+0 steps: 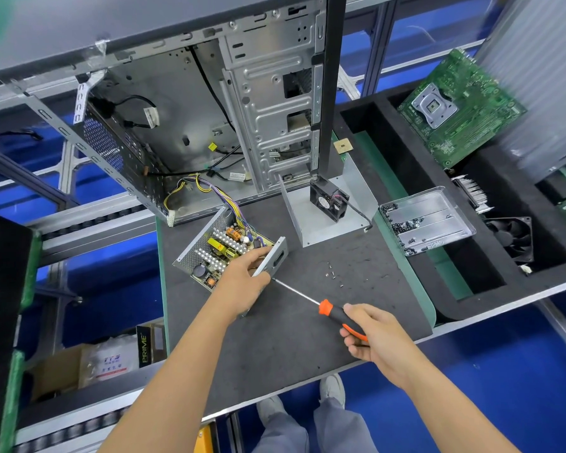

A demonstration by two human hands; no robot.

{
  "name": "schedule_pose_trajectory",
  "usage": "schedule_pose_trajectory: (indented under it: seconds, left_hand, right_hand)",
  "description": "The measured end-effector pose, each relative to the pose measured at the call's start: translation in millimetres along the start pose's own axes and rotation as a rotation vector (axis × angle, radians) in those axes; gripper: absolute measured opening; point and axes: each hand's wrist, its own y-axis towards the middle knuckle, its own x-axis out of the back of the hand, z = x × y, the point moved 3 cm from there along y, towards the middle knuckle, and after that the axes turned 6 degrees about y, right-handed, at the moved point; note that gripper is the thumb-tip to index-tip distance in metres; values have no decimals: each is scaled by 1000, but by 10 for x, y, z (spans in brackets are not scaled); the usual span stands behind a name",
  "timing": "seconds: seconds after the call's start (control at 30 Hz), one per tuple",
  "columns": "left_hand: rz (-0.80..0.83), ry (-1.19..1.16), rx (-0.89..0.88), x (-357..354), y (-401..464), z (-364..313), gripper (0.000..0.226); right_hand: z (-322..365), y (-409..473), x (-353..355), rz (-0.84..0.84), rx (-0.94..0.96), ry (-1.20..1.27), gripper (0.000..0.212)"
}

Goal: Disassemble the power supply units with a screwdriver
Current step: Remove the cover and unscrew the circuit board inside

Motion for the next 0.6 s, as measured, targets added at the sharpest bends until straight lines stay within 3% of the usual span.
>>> schedule_pose_trajectory:
  seconds: [0.6]
  left_hand:
    - [-78,59,-17,15,-32,12,54]
  right_hand:
    - [-31,97,34,-21,-5,118,28]
